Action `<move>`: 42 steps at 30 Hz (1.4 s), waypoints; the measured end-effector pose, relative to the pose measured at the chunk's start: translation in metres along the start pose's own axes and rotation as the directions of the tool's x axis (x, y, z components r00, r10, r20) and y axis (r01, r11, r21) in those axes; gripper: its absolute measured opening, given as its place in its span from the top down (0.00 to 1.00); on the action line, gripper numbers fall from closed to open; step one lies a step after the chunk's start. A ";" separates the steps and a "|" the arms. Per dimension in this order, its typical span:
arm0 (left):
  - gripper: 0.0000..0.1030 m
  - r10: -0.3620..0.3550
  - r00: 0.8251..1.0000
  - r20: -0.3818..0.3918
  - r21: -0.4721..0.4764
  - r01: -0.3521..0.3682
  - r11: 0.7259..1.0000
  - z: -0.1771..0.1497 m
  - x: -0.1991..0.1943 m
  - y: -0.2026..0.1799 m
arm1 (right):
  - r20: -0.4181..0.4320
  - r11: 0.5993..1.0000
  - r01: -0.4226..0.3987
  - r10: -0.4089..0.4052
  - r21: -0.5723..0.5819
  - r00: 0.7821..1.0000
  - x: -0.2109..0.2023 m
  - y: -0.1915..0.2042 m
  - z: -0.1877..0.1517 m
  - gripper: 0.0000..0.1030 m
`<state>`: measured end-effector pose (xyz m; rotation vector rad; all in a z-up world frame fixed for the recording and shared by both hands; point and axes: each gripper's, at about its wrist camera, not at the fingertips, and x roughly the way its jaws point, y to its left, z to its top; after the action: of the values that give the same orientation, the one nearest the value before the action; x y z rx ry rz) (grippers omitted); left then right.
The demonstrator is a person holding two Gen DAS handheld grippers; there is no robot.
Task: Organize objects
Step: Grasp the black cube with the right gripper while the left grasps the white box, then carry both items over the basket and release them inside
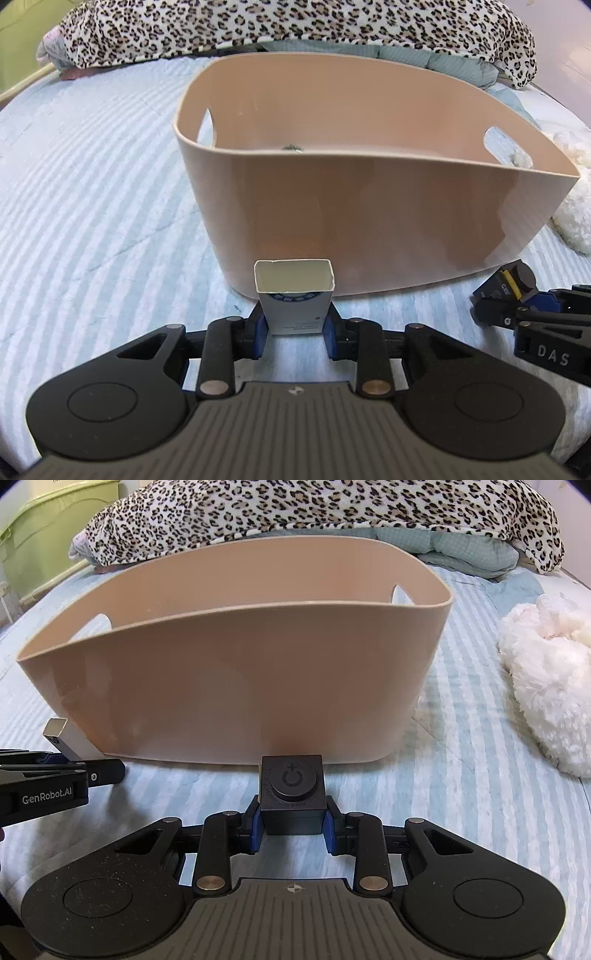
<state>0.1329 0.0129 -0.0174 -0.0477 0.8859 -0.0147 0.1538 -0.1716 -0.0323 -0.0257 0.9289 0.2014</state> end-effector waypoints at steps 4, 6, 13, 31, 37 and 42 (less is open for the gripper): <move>0.69 0.003 0.999 0.032 0.005 -0.003 1.000 -0.001 -0.018 0.004 | 0.024 1.000 -0.021 0.021 0.015 0.999 -0.016 -0.001 -0.002 0.72; 0.69 0.002 0.999 0.050 0.015 -0.003 1.000 0.000 -0.028 0.004 | 0.041 0.999 -0.028 0.027 0.016 0.999 -0.027 -0.001 -0.003 0.72; 0.69 -0.010 0.989 0.148 0.060 0.001 0.998 0.004 -0.077 0.010 | 0.129 0.999 -0.042 0.037 0.031 0.991 -0.067 -0.004 0.000 0.72; 0.69 -0.037 0.957 0.287 0.123 0.001 0.992 0.088 -0.098 -0.006 | 0.348 0.997 -0.070 0.052 0.039 0.936 -0.115 -0.012 0.078 0.72; 0.69 -0.040 0.987 0.157 0.157 0.015 0.988 0.121 -0.051 -0.023 | 0.306 0.998 -0.046 0.030 0.046 0.951 -0.089 -0.017 0.105 0.72; 0.69 -0.021 0.999 0.044 0.161 0.014 0.987 0.130 -0.009 -0.034 | 0.245 1.000 0.001 -0.005 0.017 0.970 -0.058 -0.014 0.121 0.72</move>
<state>0.2284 -0.0159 0.0731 0.0947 0.8365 -0.1011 0.2189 -0.1813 0.0854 0.0130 0.6837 0.1893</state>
